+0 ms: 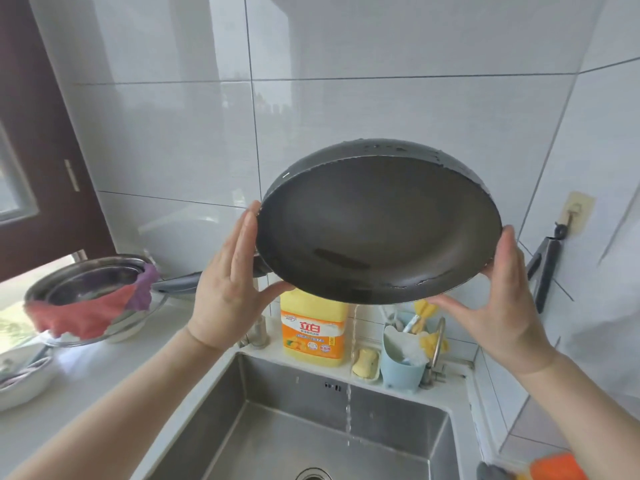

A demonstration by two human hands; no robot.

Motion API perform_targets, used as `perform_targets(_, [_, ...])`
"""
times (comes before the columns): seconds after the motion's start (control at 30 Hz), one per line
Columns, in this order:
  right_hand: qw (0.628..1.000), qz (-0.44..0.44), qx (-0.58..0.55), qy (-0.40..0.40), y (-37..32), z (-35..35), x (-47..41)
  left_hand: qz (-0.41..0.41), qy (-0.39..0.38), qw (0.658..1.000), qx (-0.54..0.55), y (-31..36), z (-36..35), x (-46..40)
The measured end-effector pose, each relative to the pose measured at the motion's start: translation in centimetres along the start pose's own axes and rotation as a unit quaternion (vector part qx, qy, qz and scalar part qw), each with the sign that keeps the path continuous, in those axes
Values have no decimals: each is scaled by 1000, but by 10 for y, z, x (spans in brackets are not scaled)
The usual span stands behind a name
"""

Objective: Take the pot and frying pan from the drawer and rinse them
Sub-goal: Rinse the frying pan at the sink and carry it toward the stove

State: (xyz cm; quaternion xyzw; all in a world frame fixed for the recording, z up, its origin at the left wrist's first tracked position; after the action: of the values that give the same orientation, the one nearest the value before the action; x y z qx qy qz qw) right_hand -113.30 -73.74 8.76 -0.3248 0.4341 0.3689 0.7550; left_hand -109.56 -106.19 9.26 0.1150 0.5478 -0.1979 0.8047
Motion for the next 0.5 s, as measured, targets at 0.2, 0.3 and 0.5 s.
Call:
perform_targets(0.2, [998, 29, 11, 53, 1, 7, -10, -56, 72, 995, -35, 2, 14, -11])
perform_targets(0.3, [995, 68, 14, 70, -4, 13, -17, -63, 77, 995, -32, 3, 20, -17])
perform_targets(0.5, [992, 90, 10, 86, -9, 25, -28, -64, 85, 994, -13, 5, 31, -29])
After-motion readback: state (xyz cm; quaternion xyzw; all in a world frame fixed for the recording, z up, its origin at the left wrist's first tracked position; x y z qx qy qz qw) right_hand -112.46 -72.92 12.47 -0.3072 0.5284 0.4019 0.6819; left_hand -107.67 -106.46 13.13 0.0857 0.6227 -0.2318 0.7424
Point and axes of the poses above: each hand's wrist, its own x-axis away from the middle knuckle, its own z-axis out of the back of the hand, y = z × x, the point moved 5 cm from there along -x, towards the middle knuckle, and after that the axes turned 2 degrees about -y, right-handed, at the moved point
